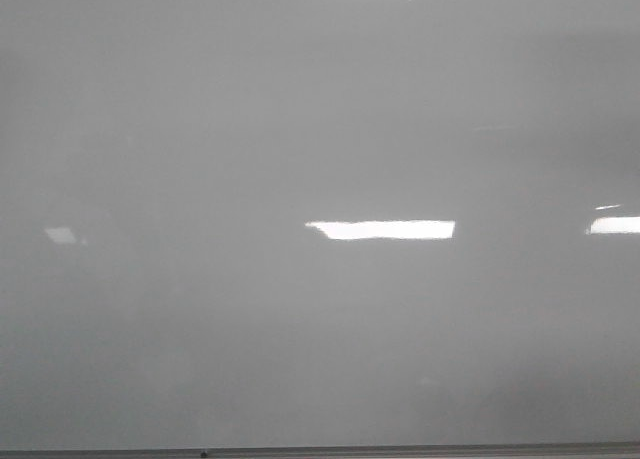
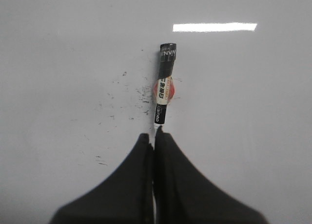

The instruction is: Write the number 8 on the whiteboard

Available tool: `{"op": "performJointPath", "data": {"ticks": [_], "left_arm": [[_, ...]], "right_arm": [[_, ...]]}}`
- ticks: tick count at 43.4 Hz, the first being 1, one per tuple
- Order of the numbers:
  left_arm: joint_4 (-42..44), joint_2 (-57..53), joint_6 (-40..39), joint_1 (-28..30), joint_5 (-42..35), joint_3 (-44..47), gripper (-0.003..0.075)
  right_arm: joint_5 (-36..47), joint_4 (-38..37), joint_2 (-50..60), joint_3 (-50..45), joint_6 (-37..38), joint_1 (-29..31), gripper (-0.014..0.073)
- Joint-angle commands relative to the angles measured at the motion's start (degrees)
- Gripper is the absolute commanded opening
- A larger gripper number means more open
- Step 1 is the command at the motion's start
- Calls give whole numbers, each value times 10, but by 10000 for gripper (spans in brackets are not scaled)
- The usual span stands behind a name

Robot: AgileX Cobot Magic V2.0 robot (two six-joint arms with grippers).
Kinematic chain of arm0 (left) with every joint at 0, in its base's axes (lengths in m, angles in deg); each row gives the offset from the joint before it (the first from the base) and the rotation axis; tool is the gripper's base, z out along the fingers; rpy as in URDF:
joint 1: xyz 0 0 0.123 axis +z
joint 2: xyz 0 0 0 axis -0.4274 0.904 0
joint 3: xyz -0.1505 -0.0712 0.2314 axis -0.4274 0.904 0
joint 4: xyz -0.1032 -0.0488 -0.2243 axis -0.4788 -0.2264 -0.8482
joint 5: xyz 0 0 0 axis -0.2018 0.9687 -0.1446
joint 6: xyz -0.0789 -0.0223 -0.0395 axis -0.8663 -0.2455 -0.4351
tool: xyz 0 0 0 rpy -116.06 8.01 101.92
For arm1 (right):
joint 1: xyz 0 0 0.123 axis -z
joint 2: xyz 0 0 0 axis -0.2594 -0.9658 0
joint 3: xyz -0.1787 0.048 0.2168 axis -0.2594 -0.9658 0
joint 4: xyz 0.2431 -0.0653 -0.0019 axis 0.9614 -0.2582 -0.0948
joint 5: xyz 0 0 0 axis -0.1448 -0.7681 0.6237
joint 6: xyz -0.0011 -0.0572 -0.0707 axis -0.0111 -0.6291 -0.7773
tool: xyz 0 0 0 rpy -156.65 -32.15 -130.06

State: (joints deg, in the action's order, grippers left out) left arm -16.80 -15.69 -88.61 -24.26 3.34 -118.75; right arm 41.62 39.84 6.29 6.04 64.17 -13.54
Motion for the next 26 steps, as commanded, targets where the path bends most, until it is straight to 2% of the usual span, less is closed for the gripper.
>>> {"op": "performJointPath", "data": {"ticks": [1,4,6,7,10,13,16,19,26], "left_arm": [[-2,17,-4,-4,-41,-16,-20],[-2,27,-4,-4,-40,-16,-9],[-2,36,-4,-4,-39,-16,24],[-2,42,-4,-4,-39,-16,61],[-2,58,-4,-4,-37,-16,179],[0,78,-4,-4,-41,-16,340],[0,104,-4,-4,-46,-16,464],[0,132,-4,-4,-51,-16,526],[-2,205,-4,-4,-59,-30,531]], "right_arm": [[38,-5,-23,17,-35,0,-102],[37,-5,-32,17,-40,0,-61],[35,-5,-36,17,-40,0,8],[35,-5,-38,17,-40,0,33],[33,-5,-40,17,-40,0,188],[34,-5,-40,17,-40,0,358],[37,-5,-40,17,-40,0,470],[37,-5,-40,17,-40,0,526],[37,-4,-40,17,-40,0,533]]}}
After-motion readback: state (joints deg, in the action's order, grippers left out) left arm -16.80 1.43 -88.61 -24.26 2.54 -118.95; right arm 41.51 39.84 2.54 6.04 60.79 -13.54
